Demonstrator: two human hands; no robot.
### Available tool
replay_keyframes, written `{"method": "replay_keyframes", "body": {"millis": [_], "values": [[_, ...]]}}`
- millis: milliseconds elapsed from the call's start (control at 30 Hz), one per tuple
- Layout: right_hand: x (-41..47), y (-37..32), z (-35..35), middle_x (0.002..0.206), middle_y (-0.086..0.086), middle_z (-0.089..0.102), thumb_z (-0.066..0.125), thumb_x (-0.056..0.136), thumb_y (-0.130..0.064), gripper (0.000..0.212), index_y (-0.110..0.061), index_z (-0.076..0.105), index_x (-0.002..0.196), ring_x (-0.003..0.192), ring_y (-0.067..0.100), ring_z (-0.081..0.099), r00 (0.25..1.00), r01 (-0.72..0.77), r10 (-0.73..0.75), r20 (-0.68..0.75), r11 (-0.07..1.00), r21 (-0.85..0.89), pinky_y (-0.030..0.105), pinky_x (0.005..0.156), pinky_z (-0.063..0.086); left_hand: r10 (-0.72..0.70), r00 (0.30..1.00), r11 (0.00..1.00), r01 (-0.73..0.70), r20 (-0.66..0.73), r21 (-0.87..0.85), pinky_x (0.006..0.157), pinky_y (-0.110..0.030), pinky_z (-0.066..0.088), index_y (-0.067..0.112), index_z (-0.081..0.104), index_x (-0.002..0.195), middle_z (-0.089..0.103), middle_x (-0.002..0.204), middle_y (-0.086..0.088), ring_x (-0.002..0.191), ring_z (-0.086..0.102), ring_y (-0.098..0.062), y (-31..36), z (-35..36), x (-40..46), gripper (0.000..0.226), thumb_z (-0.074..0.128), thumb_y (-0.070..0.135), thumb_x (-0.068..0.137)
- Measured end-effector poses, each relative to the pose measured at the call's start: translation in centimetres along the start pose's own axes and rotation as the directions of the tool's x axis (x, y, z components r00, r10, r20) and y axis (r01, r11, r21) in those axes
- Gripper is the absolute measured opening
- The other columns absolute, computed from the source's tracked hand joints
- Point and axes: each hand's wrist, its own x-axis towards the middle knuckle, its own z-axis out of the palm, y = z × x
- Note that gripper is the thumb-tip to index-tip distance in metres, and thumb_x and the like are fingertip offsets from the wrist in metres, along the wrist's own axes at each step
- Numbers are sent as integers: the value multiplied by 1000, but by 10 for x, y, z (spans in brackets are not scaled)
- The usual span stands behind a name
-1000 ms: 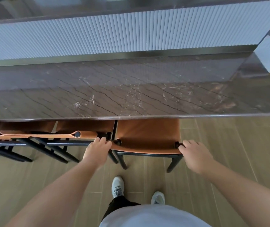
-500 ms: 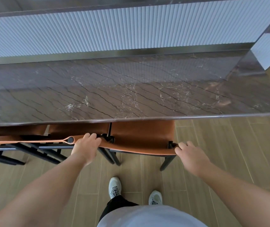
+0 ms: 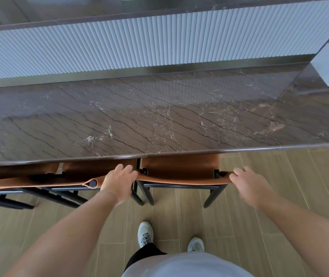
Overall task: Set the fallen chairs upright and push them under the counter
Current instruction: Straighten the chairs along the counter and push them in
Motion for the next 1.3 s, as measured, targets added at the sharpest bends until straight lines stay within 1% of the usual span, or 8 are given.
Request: {"method": "replay_keyframes", "body": {"millis": [133, 500, 633, 700, 800, 1067, 1200, 1300], "values": [[3, 11, 1, 103, -4, 46, 41, 86, 4, 31, -19, 53, 102, 96, 17, 41, 1000, -23, 22, -12, 1000, -20, 29, 55, 39, -2, 1000, 1000, 2, 27, 22, 72, -29, 43, 25, 51, 116, 49, 112, 4, 103, 46, -22, 12, -4, 6, 31, 53, 12, 87], [-1, 8, 10, 104, -2, 47, 44, 86, 3, 31, -19, 54, 107, 97, 18, 45, 998, -65, 65, -11, 998, -26, 28, 60, 43, 120, 990, 991, -124, 68, 58, 68, -29, 39, 23, 49, 120, 47, 118, 0, 106, 45, -23, 14, 8, 5, 30, 51, 15, 91], [16, -16, -10, 98, -3, 47, 52, 87, -12, 24, -22, 54, 109, 98, 20, 52, 997, -36, 35, 74, 999, 7, 32, 77, 44, 107, 994, 992, -107, 7, -64, 79, -30, 47, 27, 53, 125, 53, 116, 4, 104, 50, -18, 2, 9, 6, 34, 49, 45, 96], [25, -42, -17, 96, -4, 43, 61, 83, -17, 27, -22, 52, 108, 99, 22, 52, 993, 81, -88, 73, 992, 96, 34, 75, 39, 45, 999, 985, -49, -26, -168, 80, -30, 49, 29, 52, 128, 54, 116, 7, 105, 52, -17, -7, 10, -2, 47, 48, 60, 93], [34, -88, -22, 105, 0, 48, 51, 88, -14, 23, -18, 53, 110, 101, 25, 52, 975, 221, -218, -39, 957, 189, 35, 71, 37, -50, 997, 960, 31, -64, -279, 83, -31, 50, 29, 53, 129, 56, 115, 9, 107, 53, -16, -27, 15, -21, 59, 47, 70, 88], [68, -193, -51, 102, 0, 55, 51, 93, -19, 18, -18, 57, 110, 91, 21, 57, 896, 418, -360, -260, 880, 225, 32, 69, 46, -63, 988, 984, 39, -138, -173, 76, -36, 51, 23, 66, 110, 61, 100, 4, 94, 59, -22, -89, 36, -50, 39, 62, 53, 85], [81, -232, -58, 100, 3, 57, 58, 91, -24, 19, -14, 57, 108, 90, 25, 57, 889, 424, -360, -284, 882, 205, 35, 63, 43, -96, 980, 984, 67, -174, -166, 65, -37, 52, 21, 68, 93, 59, 87, 2, 80, 60, -23, -113, 49, -50, 21, 73, 34, 78], [91, -257, -58, 103, 2, 57, 60, 92, -27, 24, -15, 55, 112, 93, 26, 57, 907, 372, -316, -279, 910, 181, 36, 62, 43, -50, 985, 983, 19, -166, -185, 65, -36, 52, 23, 66, 94, 59, 87, 3, 80, 61, -22, -123, 56, -44, 18, 70, 35, 81]]}}
